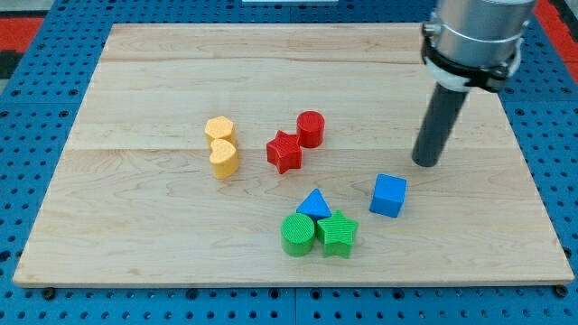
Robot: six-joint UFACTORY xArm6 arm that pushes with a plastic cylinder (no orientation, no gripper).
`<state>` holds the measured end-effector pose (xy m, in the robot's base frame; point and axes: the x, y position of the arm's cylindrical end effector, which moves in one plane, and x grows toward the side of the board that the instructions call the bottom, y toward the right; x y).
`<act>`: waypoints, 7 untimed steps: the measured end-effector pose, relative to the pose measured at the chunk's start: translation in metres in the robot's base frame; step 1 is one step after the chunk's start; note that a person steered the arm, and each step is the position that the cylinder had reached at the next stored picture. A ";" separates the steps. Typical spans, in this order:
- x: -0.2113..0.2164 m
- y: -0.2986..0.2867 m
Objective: Push the blue cube to the green star
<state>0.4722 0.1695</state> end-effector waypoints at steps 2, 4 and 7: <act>0.018 -0.044; 0.026 -0.098; 0.009 -0.041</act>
<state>0.4810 0.1284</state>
